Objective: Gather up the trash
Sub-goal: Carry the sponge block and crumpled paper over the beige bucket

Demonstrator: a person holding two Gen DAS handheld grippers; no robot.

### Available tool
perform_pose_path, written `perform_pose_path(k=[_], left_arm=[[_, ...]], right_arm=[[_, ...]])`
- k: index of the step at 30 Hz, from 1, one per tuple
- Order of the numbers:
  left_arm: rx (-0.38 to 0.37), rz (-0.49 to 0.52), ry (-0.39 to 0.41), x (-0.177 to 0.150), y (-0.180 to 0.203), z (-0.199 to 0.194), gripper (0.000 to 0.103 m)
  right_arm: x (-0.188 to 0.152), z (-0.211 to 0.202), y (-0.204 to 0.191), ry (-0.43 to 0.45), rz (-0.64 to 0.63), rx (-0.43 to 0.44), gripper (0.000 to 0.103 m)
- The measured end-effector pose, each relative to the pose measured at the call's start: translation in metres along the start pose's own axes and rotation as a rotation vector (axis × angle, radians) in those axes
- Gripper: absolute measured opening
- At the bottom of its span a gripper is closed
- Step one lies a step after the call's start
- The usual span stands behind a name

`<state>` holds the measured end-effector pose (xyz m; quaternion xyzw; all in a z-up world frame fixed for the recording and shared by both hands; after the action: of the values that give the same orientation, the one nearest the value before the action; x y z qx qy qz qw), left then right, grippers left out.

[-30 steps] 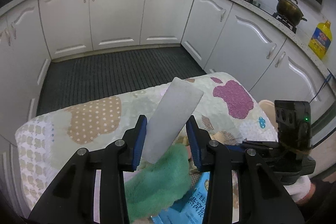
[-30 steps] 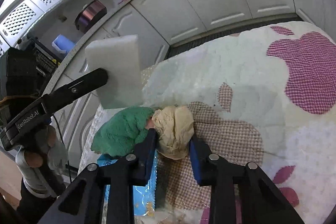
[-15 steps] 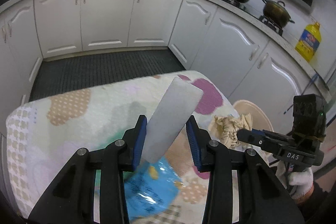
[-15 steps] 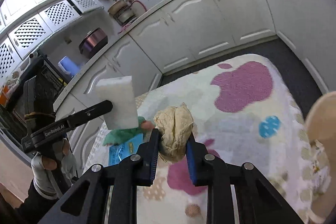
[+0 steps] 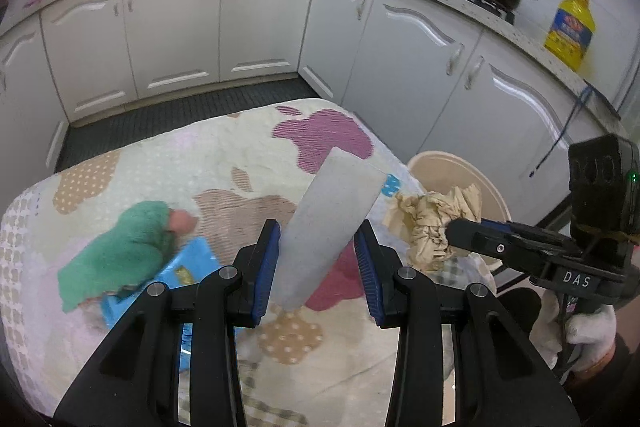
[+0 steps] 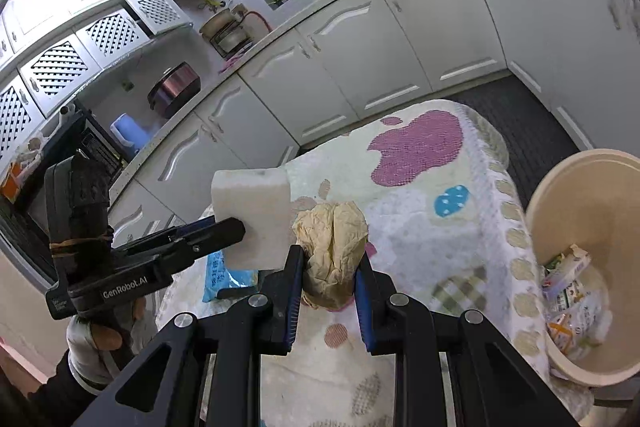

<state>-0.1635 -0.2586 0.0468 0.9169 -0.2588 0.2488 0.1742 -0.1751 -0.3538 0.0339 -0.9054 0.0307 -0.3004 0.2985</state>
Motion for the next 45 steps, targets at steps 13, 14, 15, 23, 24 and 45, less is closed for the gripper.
perform_pose_path(k=[13, 14, 15, 23, 24, 45], left_arm=[[-0.051, 0.034, -0.016, -0.003, 0.048, 0.012, 0.036], [-0.056, 0.038, -0.018, -0.003, 0.053, 0.014, 0.036], [-0.061, 0.040, -0.020, -0.003, 0.056, 0.015, 0.036], [-0.114, 0.070, -0.037, 0.006, 0.095, 0.032, 0.036], [-0.121, 0.073, -0.040, 0.007, 0.099, 0.034, 0.036], [-0.220, 0.096, -0.128, 0.026, 0.176, 0.103, 0.036]], right_arm=[[-0.007, -0.039, 0.026, 0.044, 0.025, -0.043, 0.023], [-0.008, -0.042, 0.029, 0.047, 0.030, -0.047, 0.023], [-0.009, -0.044, 0.032, 0.050, 0.034, -0.052, 0.023], [-0.014, -0.068, 0.062, 0.080, 0.072, -0.103, 0.023], [-0.015, -0.071, 0.067, 0.084, 0.081, -0.110, 0.023], [-0.035, -0.111, 0.152, 0.115, 0.226, -0.246, 0.023]])
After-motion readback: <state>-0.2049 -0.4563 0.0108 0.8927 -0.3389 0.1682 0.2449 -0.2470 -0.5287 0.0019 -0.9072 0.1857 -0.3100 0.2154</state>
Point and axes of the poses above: each gripper's, at about its wrist camera, not at the fingertips, and z roughly the way its jaws point, y to its right, x to its top, the point moved 9 cm from there along z, roughly the way its jaws point, and after that the axes turned 10 degrees about -y, right-handed, at the moved point
